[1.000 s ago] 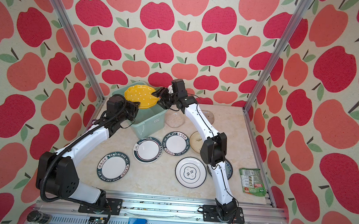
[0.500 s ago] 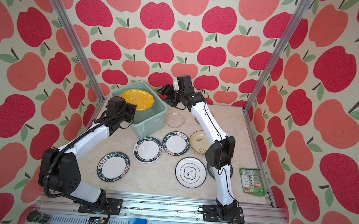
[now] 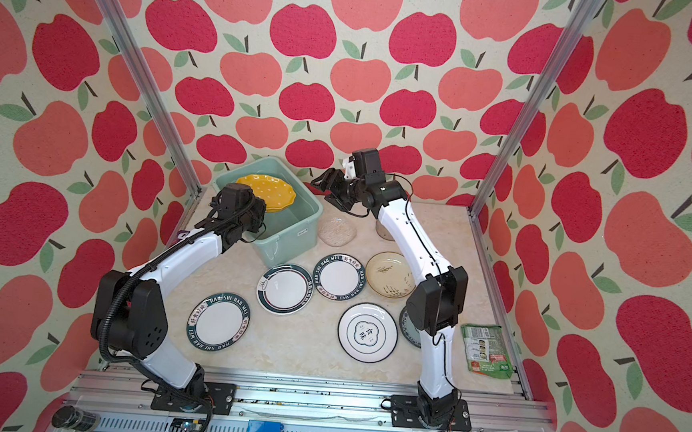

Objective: Place the plates into the plastic bin on the countertop
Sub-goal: 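Lower the yellow dotted plate into the green bin with the left gripper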

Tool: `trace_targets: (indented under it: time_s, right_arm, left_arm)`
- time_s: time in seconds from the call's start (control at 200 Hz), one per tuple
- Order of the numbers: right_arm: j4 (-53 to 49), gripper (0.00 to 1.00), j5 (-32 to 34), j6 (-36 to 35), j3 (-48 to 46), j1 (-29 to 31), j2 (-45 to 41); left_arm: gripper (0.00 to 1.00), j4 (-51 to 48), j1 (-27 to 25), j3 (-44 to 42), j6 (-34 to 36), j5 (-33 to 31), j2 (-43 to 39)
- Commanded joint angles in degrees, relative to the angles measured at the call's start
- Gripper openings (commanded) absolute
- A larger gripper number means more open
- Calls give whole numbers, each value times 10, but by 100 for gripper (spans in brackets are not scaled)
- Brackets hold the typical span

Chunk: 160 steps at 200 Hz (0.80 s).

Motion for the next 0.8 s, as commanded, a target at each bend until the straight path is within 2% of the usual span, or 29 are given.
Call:
trace_targets:
  time_s: [0.0, 0.305, 0.56, 0.795]
  right_arm:
    - [-16, 70, -17, -37, -17, -14, -39]
    - [-17, 70, -26, -44, -31, -32, -51]
    - [-15, 70, -22, -42, -46, -35, -59]
    - [12, 69, -20, -25, -79, -35, -69]
  left_arm:
    - [0, 60, -4, 39, -31, -46, 3]
    - [0, 46, -2, 47, -27, -54, 26]
    - [0, 19, 26, 31, 47, -14, 0]
    - [0, -35, 59, 14, 84, 13, -34]
